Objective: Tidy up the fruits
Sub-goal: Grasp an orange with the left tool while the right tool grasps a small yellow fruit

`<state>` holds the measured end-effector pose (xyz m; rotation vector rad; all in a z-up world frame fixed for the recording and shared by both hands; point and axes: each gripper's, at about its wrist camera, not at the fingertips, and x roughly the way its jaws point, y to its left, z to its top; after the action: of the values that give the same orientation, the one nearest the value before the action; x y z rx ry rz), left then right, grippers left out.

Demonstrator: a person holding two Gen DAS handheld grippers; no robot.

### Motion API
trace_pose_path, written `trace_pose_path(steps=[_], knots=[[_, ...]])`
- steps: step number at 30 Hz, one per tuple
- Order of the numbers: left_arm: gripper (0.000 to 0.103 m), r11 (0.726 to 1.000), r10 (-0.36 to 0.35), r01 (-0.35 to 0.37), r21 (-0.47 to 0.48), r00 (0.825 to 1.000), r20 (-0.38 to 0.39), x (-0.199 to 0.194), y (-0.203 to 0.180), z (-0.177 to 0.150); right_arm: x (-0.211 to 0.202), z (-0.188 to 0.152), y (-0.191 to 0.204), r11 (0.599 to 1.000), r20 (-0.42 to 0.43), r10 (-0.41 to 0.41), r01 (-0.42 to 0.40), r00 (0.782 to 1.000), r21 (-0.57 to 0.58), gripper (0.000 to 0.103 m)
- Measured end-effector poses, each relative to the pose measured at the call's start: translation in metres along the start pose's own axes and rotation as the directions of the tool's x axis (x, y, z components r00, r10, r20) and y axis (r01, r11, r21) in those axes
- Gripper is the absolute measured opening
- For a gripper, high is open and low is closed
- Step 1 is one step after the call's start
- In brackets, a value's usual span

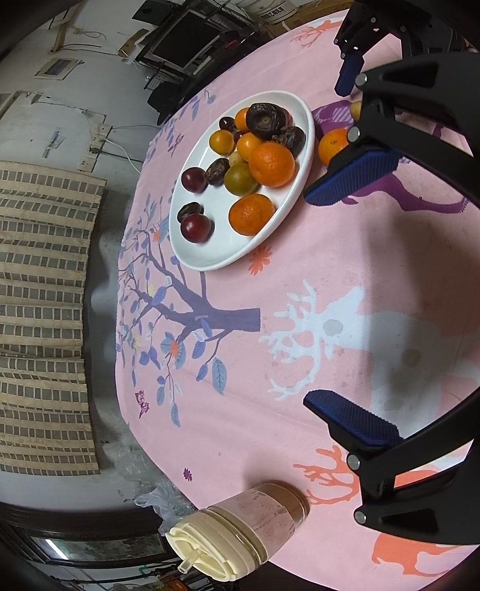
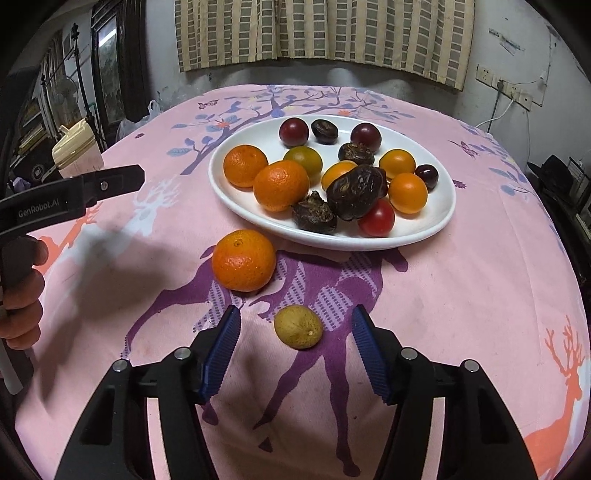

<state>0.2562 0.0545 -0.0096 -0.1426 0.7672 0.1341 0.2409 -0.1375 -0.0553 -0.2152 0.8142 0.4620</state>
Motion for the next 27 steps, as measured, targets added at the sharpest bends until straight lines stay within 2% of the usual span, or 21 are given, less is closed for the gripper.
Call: trace_pose_path(steps=[3, 8, 21, 27], knots=[[0.098, 1.0, 0.002, -0.002, 0.002, 1.0, -0.001, 0.001, 0.0, 0.0, 0.002, 0.0, 0.001, 1.0, -0.011, -0.009, 0.009, 1.0, -0.005, 0.058], [0.098, 1.0, 0.003, -0.003, 0.002, 1.0, -0.002, 0.001, 0.0, -0.001, 0.008, -0.002, -0.002, 1.0, -0.037, -0.008, 0.008, 0.999, 0.004, 0.045], [0.098, 1.0, 0.006, -0.006, -0.006, 1.0, -0.007, 0.004, 0.004, -0.001, 0.011, -0.003, -0.002, 1.0, -0.049, -0.013, 0.013, 0.999, -0.002, 0.042], [0.098, 1.0, 0.009, -0.009, -0.009, 1.0, -0.019, 0.005, 0.004, -0.001, 0.011, -0.002, 0.002, 1.0, -0.041, -0.011, 0.01, 0.999, -0.023, 0.028]])
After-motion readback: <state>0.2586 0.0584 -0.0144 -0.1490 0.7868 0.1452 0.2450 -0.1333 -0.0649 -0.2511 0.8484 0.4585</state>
